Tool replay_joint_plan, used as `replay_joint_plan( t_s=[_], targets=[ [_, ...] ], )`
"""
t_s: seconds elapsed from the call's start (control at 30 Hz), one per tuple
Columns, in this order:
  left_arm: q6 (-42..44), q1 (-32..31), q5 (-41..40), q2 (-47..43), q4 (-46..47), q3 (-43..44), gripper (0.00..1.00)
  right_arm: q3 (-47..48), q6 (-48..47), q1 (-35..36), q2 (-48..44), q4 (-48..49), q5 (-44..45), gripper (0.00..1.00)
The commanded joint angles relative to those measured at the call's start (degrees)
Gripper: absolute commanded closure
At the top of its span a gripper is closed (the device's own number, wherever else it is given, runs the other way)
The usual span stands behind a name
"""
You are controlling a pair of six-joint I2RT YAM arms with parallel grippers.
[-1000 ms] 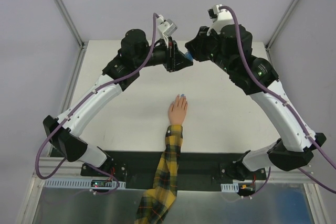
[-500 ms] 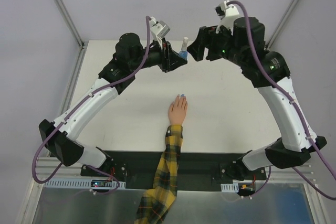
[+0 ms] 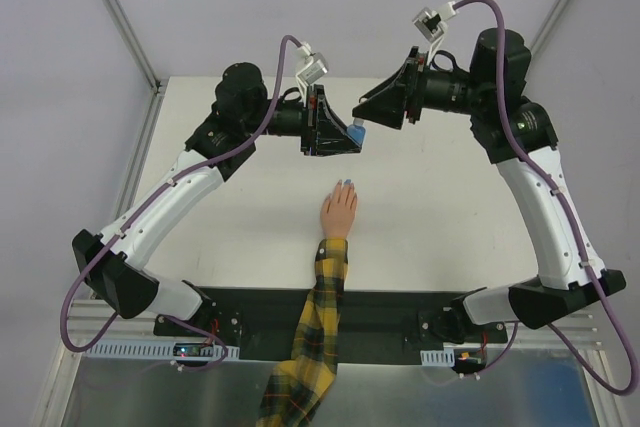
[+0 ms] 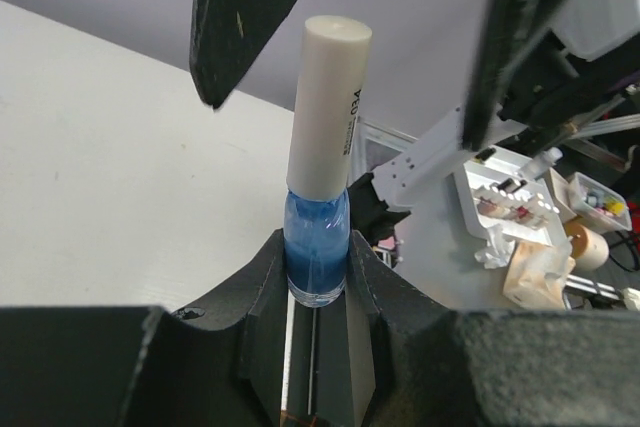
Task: Paint the nails
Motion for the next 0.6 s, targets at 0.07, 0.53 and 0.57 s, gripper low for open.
replay_joint_plan(
  t_s=[0.07,0.53,0.57],
  targets=[
    [-4.38,0.51,6.63,-0.53,6.51,1.66,1.00,-2.11,5.26,-0.48,-0.25,9.47,-8.92,0.52],
    [-3.59,0.59,0.49,1.92,5.73,6.05,1.00,-4.49,-2.99,2.42,-1.92,-0.63,-1.38,0.99],
    [-2.81,0.59,-2.65,2.28,5.20,7.37,1.00,-4.49,-4.04,2.94,-2.18,-1.68,0.04,0.99]
  ],
)
